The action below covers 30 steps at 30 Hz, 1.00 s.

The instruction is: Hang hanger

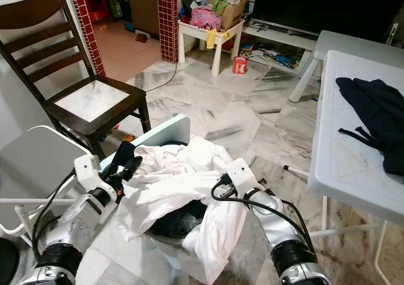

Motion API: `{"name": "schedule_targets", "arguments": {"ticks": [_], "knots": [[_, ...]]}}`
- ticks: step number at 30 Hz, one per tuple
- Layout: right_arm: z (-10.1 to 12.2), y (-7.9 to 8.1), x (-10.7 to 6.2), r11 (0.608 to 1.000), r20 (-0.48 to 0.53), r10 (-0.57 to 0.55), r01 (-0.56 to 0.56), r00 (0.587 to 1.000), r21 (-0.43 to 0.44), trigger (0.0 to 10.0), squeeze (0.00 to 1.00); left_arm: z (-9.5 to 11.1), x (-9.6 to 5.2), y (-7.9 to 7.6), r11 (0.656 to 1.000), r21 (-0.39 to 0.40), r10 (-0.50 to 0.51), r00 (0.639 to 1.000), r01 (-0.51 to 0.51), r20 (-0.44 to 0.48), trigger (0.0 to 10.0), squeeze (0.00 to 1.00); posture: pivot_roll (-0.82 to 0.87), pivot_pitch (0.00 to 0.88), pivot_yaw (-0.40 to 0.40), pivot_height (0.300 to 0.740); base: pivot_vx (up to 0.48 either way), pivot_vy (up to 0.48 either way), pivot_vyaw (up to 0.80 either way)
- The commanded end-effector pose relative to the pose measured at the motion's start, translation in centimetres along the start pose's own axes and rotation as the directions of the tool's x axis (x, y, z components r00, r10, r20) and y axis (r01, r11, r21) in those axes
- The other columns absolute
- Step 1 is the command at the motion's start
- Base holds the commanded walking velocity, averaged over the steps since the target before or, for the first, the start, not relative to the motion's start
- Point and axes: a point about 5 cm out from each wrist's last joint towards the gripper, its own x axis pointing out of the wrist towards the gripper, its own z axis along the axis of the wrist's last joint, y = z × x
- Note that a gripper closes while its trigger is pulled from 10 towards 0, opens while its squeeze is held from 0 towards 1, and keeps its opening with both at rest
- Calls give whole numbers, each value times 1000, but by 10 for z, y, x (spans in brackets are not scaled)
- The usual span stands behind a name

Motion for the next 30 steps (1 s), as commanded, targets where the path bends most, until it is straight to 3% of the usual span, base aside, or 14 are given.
{"name": "schedule_targets", "arguments": {"ticks": [1,3,6,17,22,26,27,28,30], "knots": [[1,-3,-2,1000,-4,-12,12,1000,-3,0,0,-5,-3,-2,999,-9,-32,999,32,-23,10000,0,-95,34,-41,740,0,0,0],[4,0,0,1000,1,-1,1,1000,-5,0,0,-22,-12,-1,998,-11,-65,994,64,-92,10000,0,-83,34,-43,740,0,0,0],[5,2,1,1000,4,3,-3,1000,-8,0,0,-28,-18,4,999,4,-44,993,44,-110,10000,0,-80,35,-45,740,0,0,0],[8,1,2,1000,2,6,-6,1000,-14,0,0,-27,-48,27,995,48,87,991,-83,-105,10000,0,-63,36,-49,740,0,0,0],[10,5,4,1000,5,18,-18,1000,-16,0,0,-32,-44,30,993,61,106,982,-97,-155,10000,0,-58,34,-51,740,0,0,0],[13,7,6,1000,10,22,-22,1000,-17,0,0,-32,-28,25,996,46,89,978,-82,-186,10000,0,-65,32,-50,740,0,0,0],[13,7,6,1000,11,23,-23,1000,-17,0,0,-31,-22,21,997,42,74,979,-67,-189,7961,0,-70,31,-48,740,0,0,0],[13,7,6,1000,13,22,-22,1000,-18,0,0,-30,-17,18,998,41,59,978,-52,-203,0,0,-74,30,-46,740,0,0,0],[12,7,5,1000,12,20,-19,1000,-19,0,0,-32,-13,15,999,34,41,975,-34,-220,0,0,-79,29,-41,740,0,0,0]]}}
